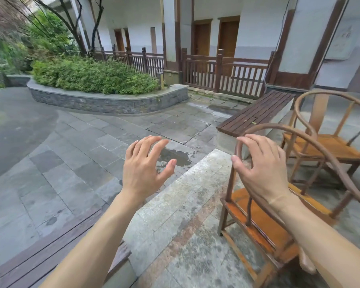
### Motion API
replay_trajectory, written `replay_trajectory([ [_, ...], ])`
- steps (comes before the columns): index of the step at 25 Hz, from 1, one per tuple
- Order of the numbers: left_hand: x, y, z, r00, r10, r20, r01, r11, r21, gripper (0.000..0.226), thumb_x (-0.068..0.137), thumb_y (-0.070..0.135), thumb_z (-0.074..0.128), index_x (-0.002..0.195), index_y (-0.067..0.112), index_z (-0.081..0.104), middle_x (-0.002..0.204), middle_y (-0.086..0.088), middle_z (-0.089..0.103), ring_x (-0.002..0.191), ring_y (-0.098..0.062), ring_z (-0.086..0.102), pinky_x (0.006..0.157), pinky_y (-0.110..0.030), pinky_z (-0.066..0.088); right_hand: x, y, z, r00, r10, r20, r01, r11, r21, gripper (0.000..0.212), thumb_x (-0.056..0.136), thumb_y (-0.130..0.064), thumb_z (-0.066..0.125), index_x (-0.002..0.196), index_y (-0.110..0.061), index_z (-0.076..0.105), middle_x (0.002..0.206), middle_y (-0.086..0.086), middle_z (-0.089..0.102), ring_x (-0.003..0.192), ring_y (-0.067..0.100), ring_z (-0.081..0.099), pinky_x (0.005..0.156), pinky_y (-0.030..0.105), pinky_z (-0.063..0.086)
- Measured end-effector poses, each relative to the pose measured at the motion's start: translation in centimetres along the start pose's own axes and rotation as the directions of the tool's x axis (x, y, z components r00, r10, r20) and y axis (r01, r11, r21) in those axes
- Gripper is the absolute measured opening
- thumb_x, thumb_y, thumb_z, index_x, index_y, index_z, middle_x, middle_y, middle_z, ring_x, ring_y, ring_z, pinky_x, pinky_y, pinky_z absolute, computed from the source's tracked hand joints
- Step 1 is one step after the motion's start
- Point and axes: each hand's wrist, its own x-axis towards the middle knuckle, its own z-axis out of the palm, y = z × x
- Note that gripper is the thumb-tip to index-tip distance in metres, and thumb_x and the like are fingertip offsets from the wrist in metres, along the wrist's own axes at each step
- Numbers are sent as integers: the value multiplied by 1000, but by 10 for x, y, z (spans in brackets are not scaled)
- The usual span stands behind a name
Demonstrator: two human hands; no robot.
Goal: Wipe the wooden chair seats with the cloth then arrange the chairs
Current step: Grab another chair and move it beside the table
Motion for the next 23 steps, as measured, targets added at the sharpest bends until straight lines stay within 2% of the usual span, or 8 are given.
replay_trajectory([
  [5, 53, -86, 95, 997, 77, 29, -78, 997, 13, 56, 99, 58, 38, 124, 16, 64, 128, -5, 63, 120, -28, 58, 105, -48, 41, 70, 17, 106, 1000, -18, -19, 18, 1000, -26, 49, 88, -54, 47, 127, -27, 59, 131, -4, 59, 127, 21, 51, 104, 44, 37],
  [11, 137, -187, 223, 990, 125, 66, -120, 990, -76, 56, 99, 59, 39, 124, 15, 65, 128, -6, 64, 122, -28, 58, 104, -51, 42, 171, 28, 229, 1000, 21, 17, -19, 995, -99, 48, 89, -55, 47, 125, -27, 60, 129, -4, 60, 125, 21, 52, 102, 44, 38],
  [16, 183, -231, 325, 979, 128, 156, -114, 989, -95, 55, 96, 59, 42, 126, 20, 64, 132, -5, 63, 129, -27, 55, 109, -51, 38, 236, 54, 314, 998, 55, 28, -50, 988, -147, 49, 88, -56, 46, 122, -26, 64, 128, 0, 62, 124, 27, 54, 101, 47, 39],
  [20, 211, -252, 426, 963, 101, 248, -76, 991, -108, 59, 95, 63, 38, 132, 25, 62, 137, -3, 61, 132, -26, 52, 111, -51, 36, 291, 91, 399, 985, 100, 137, -75, 981, -181, 53, 88, -61, 41, 125, -29, 62, 131, -1, 61, 130, 27, 50, 104, 46, 34],
  [23, 235, -260, 501, 937, 101, 335, -73, 993, -96, 60, 94, 66, 36, 130, 26, 62, 133, 0, 64, 131, -24, 54, 110, -52, 37, 331, 127, 460, 969, 131, 211, -96, 981, -171, 56, 89, -64, 36, 126, -31, 61, 130, -5, 62, 130, 23, 50, 105, 45, 35],
])
